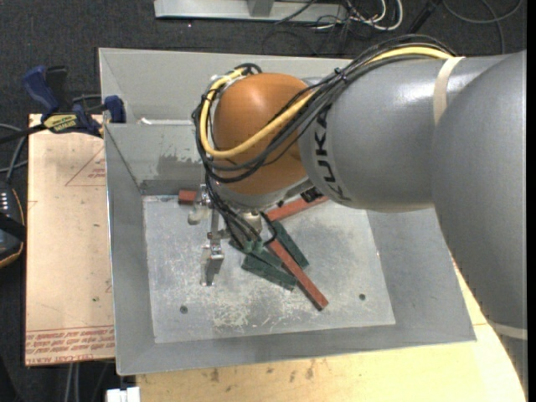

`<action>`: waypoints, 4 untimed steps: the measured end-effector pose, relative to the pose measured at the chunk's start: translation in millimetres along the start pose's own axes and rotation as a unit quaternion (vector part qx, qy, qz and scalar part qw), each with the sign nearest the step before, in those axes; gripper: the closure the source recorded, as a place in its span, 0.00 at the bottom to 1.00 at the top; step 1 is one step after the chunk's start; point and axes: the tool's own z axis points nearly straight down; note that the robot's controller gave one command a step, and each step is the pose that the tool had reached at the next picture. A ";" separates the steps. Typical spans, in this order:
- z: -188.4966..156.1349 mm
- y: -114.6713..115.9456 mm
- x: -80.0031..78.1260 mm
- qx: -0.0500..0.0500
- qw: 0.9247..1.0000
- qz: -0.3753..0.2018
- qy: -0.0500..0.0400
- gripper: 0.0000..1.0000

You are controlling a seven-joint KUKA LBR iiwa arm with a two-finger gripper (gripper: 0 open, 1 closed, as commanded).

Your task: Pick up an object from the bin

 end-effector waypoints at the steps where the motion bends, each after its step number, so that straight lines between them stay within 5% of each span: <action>1: 8.7 -54.6 -18.5 0.000 0.993 -0.116 0.005 0.00; 2: 30.3 -84.2 -43.7 0.003 0.989 -0.149 -0.003 0.00; 3: 97.6 -111.2 -45.8 0.000 0.989 -0.145 0.004 1.00; 4: 97.6 -111.4 -46.1 0.000 0.989 -0.145 0.003 1.00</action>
Offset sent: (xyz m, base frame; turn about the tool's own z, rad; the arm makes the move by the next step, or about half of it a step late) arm 0.0656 -0.0848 -0.0811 -0.2096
